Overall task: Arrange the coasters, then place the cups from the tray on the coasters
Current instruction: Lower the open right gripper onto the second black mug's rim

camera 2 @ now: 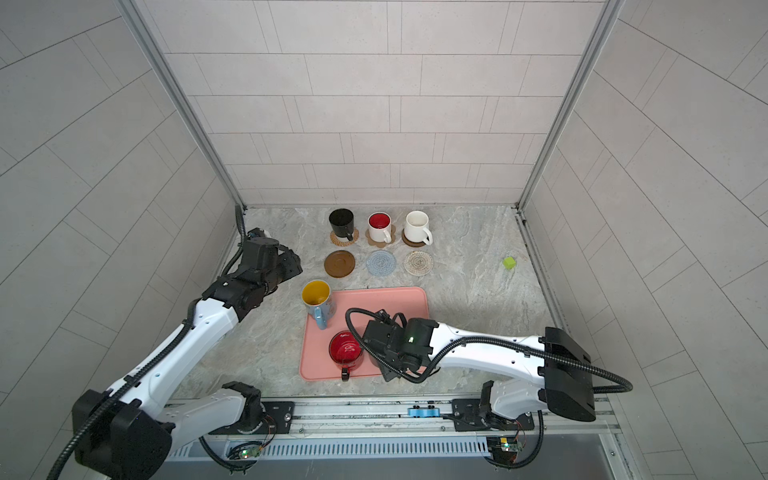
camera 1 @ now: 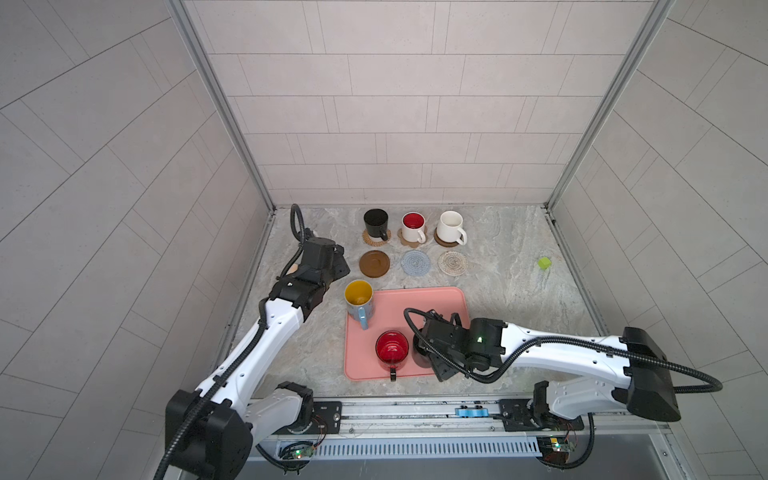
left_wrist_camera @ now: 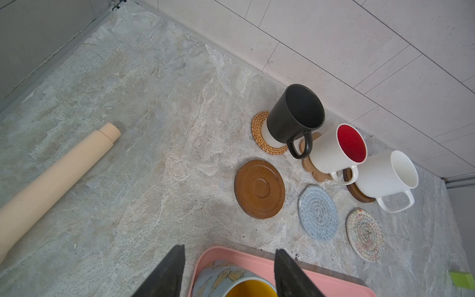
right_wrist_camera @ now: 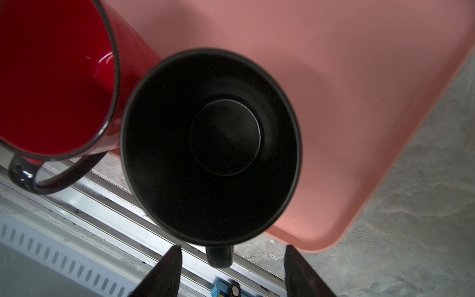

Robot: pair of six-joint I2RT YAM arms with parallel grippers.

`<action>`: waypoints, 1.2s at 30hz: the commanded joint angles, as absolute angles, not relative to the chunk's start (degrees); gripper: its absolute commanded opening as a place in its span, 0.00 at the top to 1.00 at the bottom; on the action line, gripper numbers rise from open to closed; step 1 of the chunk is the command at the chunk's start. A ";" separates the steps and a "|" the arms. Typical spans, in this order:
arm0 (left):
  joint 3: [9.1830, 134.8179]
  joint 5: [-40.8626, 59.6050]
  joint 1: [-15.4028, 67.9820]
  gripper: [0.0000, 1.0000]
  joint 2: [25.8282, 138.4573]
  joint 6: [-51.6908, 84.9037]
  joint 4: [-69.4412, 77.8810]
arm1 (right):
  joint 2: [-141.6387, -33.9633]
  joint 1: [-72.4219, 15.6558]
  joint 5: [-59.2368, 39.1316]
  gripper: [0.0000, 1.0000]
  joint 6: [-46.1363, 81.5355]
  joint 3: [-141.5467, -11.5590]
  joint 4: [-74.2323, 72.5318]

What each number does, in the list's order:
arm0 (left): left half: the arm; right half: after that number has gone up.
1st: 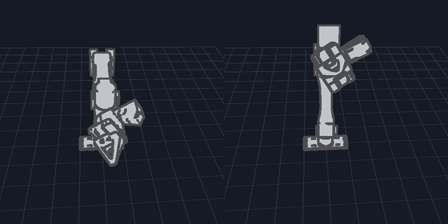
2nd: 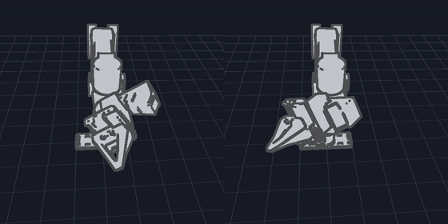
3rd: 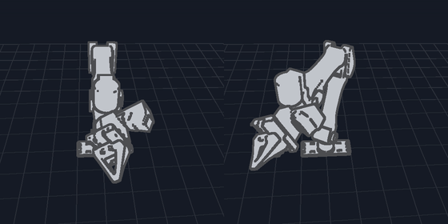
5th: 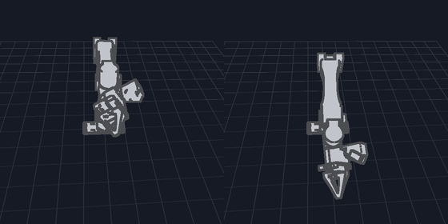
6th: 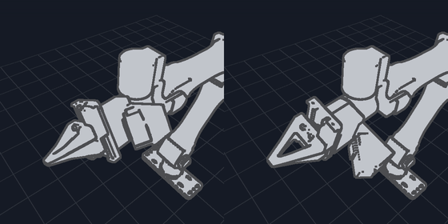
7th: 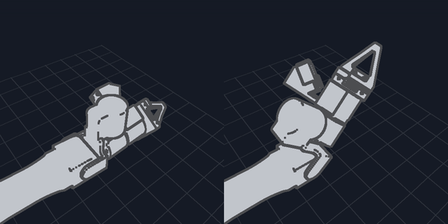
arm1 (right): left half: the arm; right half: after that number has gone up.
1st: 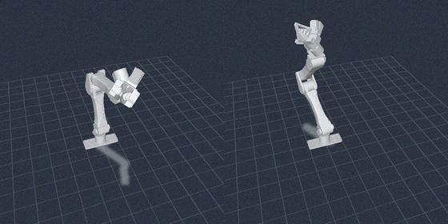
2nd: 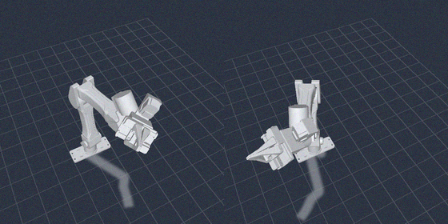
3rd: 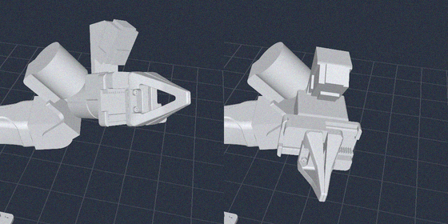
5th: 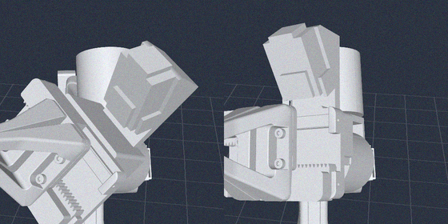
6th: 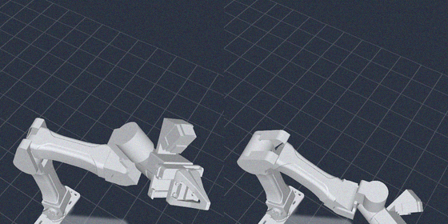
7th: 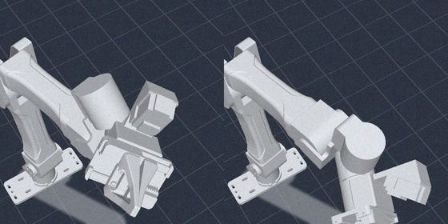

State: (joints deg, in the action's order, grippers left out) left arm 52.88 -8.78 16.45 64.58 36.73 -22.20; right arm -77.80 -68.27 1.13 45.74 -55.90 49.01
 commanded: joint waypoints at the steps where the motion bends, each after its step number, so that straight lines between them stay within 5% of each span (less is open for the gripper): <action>1: 52.10 -9.37 15.92 0.38 63.94 37.88 -22.07 | -79.22 -68.63 1.25 0.36 46.76 -55.52 48.15; 14: 51.56 -8.88 15.74 0.38 63.04 38.61 -22.85 | -82.40 -68.60 2.10 0.42 46.54 -55.72 46.93; 36: 50.46 -9.76 15.43 0.38 61.36 38.17 -24.42 | -84.73 -67.28 6.98 0.77 45.05 -56.99 46.13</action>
